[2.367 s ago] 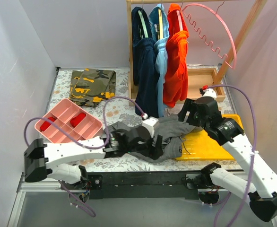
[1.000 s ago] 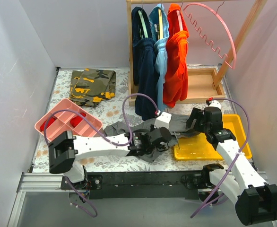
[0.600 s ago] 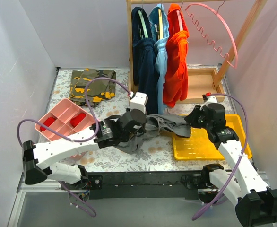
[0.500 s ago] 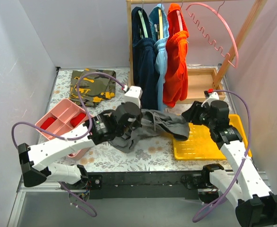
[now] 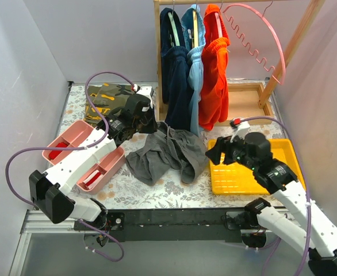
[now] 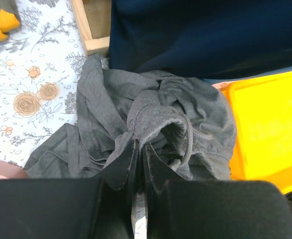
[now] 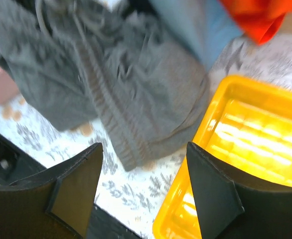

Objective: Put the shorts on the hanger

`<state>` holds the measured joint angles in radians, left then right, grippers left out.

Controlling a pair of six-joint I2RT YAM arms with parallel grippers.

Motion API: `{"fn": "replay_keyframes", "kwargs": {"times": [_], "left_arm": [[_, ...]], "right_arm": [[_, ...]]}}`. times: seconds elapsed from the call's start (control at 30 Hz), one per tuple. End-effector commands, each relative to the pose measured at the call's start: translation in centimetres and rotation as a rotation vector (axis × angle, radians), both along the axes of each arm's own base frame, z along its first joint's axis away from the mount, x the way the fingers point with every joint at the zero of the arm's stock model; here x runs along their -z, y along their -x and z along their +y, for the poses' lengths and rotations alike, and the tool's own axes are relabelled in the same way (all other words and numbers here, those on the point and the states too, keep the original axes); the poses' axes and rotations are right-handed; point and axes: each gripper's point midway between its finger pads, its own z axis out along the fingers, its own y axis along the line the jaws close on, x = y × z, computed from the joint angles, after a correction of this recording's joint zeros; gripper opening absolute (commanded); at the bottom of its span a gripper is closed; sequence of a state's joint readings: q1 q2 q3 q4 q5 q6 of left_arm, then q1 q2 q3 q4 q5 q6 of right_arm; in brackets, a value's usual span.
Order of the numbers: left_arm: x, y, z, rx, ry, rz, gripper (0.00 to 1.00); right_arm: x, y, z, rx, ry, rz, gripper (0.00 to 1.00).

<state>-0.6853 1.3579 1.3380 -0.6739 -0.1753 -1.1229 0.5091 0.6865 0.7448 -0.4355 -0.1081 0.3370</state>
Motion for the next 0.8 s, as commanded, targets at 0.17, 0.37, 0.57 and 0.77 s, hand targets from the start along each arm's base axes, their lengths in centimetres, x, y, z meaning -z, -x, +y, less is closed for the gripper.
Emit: {"fn": "replay_keyframes", "kwargs": {"times": [0.17,0.37,0.57,0.77], "left_arm": [[-1.6,-0.4,-0.3,0.064,0.061,-0.005,0.00],[-1.6,0.4,0.4,0.064,0.058,-0.009,0.00],[-1.1,2.5,1.1,0.097,0.084,-0.008,0.00],[-0.7,5.6,1.2,0.190,0.152,-0.032,0.00]], "right_arm": [[4.6,2.1,4.1,0.051,0.307,-0.005,0.78],[6.5,0.2,4.1,0.185,0.458,-0.021,0.72],[6.2,-2.3,3.8,0.248,0.498,-0.060,0.48],[2.5,-4.5,2.1,0.331,0.444,-0.078,0.01]]}}
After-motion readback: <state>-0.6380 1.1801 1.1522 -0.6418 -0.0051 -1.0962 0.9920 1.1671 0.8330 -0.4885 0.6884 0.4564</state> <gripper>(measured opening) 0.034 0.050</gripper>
